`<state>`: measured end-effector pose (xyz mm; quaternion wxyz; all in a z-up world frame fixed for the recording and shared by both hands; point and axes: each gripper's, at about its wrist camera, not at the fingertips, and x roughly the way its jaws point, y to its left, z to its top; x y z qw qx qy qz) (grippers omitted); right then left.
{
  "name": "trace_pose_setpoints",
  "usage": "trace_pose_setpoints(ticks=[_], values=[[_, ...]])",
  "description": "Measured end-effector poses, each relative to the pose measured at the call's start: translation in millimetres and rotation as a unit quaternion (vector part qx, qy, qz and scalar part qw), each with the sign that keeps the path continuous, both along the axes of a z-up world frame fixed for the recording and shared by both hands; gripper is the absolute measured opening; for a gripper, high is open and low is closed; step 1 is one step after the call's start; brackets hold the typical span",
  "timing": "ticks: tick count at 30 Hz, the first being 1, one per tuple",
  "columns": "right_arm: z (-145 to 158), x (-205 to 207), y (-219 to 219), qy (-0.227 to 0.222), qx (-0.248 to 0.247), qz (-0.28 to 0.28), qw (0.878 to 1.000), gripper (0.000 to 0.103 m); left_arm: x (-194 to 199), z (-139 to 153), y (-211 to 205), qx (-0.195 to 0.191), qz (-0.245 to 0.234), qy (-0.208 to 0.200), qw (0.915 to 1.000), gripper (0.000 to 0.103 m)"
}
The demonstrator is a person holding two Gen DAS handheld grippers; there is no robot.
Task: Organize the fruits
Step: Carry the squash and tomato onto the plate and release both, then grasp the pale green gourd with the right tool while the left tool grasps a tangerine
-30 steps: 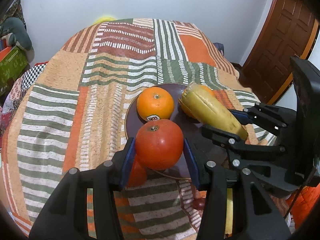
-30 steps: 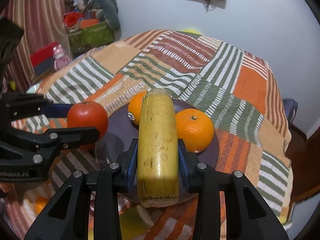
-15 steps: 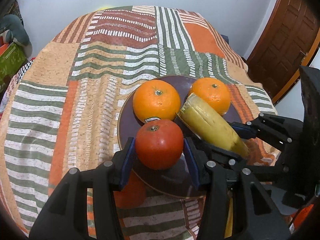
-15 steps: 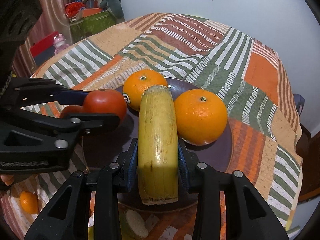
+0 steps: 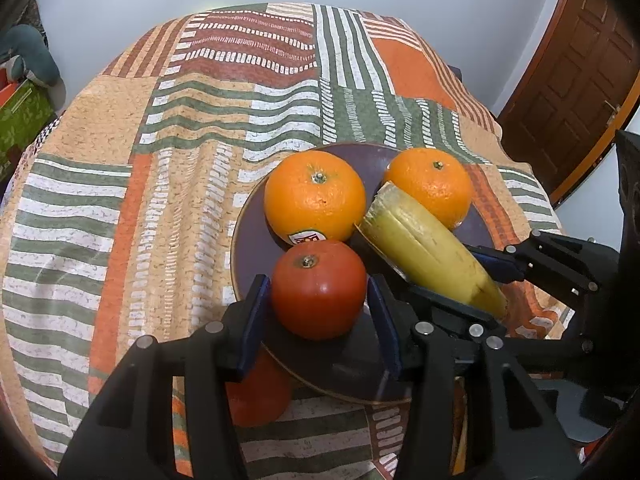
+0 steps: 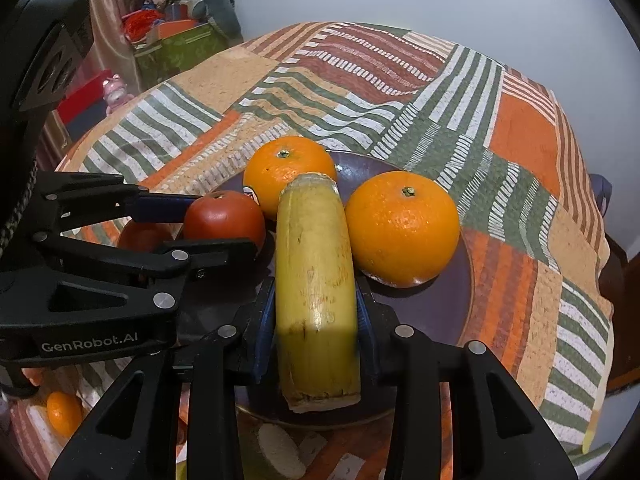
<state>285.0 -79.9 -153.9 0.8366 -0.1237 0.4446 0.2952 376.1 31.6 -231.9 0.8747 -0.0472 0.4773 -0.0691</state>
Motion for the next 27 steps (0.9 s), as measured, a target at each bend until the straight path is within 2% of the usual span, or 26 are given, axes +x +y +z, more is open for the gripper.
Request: trace_pose_setpoints(ticks=[2, 4, 5, 12, 19, 27], values=[[4, -2, -3, 0.001, 0.005, -0.006, 1.0, 0.036, -3, 5, 0, 0.002, 0.006, -0.009, 0.9999, 0.059], [10, -5, -7, -0.005, 0.007, -0.015, 1.0, 0.046, -9, 14, 2, -0.002, 0.015, -0.025, 0.9996, 0.06], [13, -7, -9, -0.01, 0.008, -0.019, 1.0, 0.047, -11, 17, 3, -0.006, 0.015, -0.026, 0.9995, 0.06], [46, -30, -20, -0.037, 0.02, -0.032, 0.999, 0.048, -35, 47, -1, 0.004, 0.011, -0.054, 0.9985, 0.06], [71, -62, -29, -0.052, 0.031, -0.051, 0.997, 0.048, -77, 78, -2, 0.015, -0.002, -0.076, 0.997, 0.06], [72, -97, -38, -0.041, 0.035, -0.069, 0.996, 0.048, -126, 72, 1, 0.034, -0.014, -0.055, 0.9978, 0.061]])
